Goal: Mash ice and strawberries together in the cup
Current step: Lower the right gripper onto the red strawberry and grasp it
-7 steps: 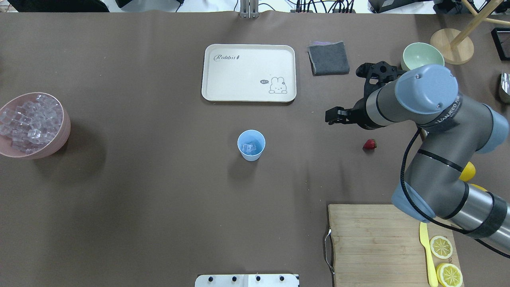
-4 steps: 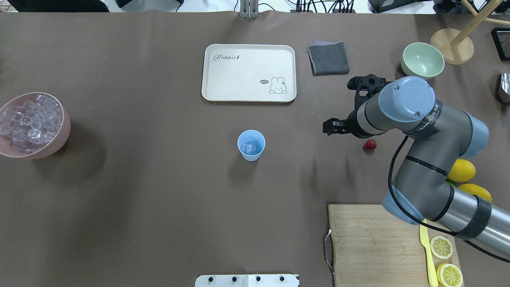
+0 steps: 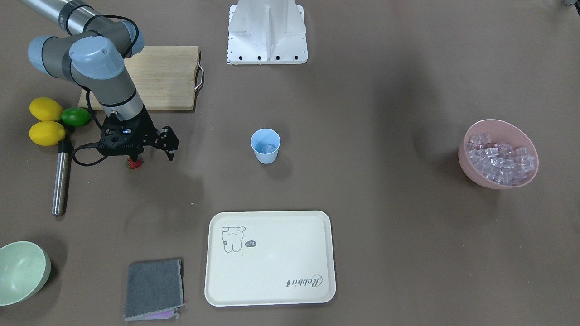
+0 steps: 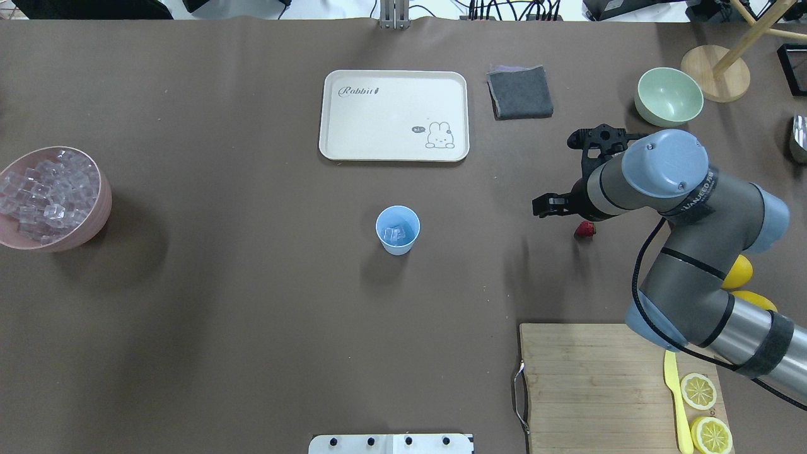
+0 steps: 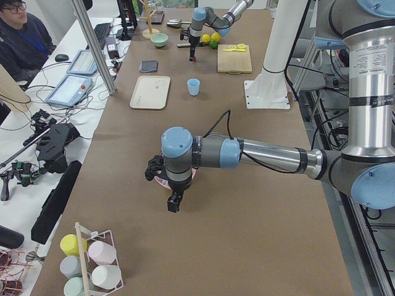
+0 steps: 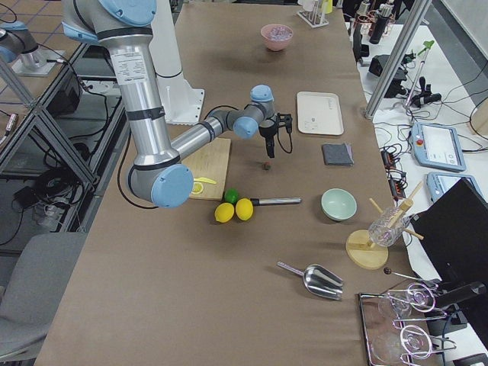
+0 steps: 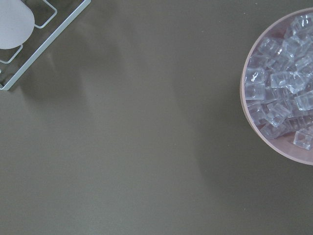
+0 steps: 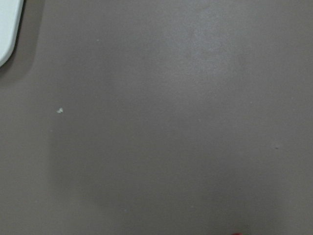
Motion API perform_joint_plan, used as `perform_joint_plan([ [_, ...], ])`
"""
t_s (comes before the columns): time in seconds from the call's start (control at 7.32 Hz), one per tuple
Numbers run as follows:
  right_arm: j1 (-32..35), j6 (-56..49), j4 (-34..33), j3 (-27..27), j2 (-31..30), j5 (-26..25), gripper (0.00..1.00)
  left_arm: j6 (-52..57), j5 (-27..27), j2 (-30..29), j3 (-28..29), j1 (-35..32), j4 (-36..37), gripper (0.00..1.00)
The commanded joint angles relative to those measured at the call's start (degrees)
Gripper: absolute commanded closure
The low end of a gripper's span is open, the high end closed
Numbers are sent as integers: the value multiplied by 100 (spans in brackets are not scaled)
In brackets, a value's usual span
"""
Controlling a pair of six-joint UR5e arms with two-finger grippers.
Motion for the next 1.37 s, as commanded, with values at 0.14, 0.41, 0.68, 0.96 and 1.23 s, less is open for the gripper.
perform_joint_plan([
  [0.14, 40, -229, 25, -44, -232, -10, 2, 2, 1, 53, -27, 0, -19, 1],
  [0.41, -65, -203, 34, -193, -250, -45, 5, 2, 1, 44, -27, 9, -28, 1],
  [0.68, -109, -185, 43, -273, -250, -72, 6, 2, 1, 44, -19, 17, -28, 1],
  [0.96, -153, -142, 43, -264, -250, -72, 32, -6, 9, 10, -10, 26, -28, 1],
  [1.23, -153, -159, 43, -194, -241, -45, 100, -15, 1, 1, -19, 44, -28, 1],
])
